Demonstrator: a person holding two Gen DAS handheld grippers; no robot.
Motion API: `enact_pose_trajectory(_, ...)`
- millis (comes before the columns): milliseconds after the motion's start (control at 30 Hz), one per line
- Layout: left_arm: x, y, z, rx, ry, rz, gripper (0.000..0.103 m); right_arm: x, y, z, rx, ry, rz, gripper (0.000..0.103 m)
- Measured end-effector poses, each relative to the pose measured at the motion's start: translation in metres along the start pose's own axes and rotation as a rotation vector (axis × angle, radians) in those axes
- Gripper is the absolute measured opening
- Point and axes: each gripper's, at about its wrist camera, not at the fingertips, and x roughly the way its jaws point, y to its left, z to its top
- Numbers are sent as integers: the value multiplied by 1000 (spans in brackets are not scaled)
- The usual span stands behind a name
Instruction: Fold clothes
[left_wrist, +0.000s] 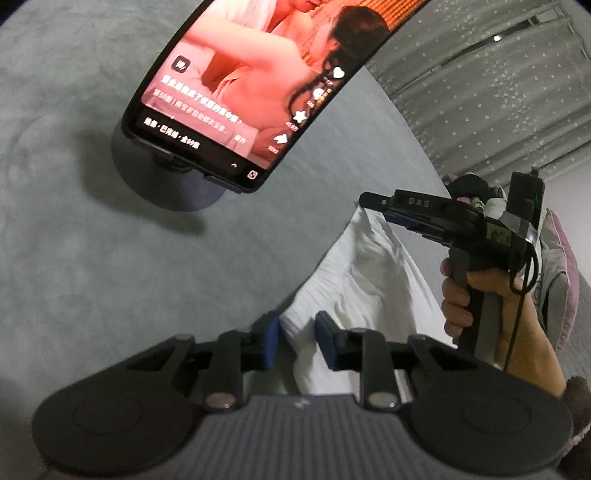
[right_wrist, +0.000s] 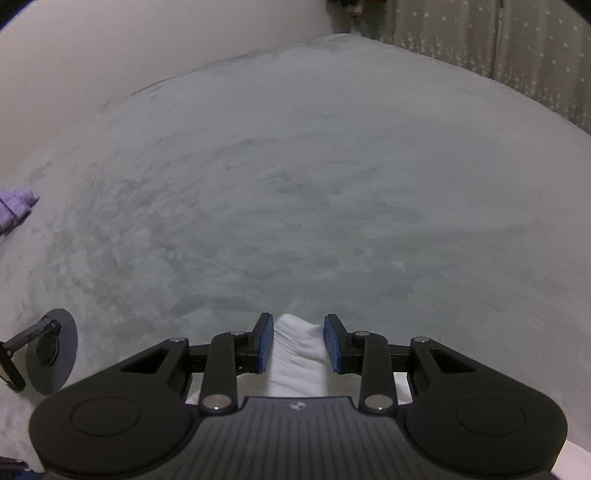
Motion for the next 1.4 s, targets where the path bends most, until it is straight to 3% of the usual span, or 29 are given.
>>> enact_pose_trajectory(67,1,-2,-1,13,-12,8,12,3,5,-2,-29,2,-22,25)
enact_pose_trajectory(167,-4,-12,-6,71,-52,25,10,-4,5,-7,-36,-38,-39,16)
enact_pose_trajectory(367,-23,-59,-26,353,-186,38,10,-34,-7,-23,31,-186,-23,12)
enact_pose_trajectory(500,-26,-86,-44,528,-209,1,9,-56,-18,-39,101,-291,-25,12)
enact_pose_trajectory(667,-14,-109,-62,692,-139,-28,9,-75,-34,-62,180,-346,-34,12)
enact_pose_trajectory(933,10,-135,-88,878,6,-46,10,-81,-72,-106,354,-299,-5,12)
enact_pose_trajectory(1100,10,-139,-95,881,58,-69,23,-90,-90,-126,423,-267,-12,15)
enact_pose_trajectory(1167,4,-138,-91,858,44,-91,40,-97,-96,-129,446,-269,-5,18)
enact_pose_trajectory(1267,-9,-128,-78,813,19,-107,50,-107,-103,-132,483,-265,14,24)
enact_pose_trajectory(1333,-7,-122,-72,781,19,-105,51,-104,-103,-126,520,-262,36,33)
enact_pose_trajectory(1400,1,-119,-69,759,29,-104,50,-107,-106,-126,569,-253,75,36)
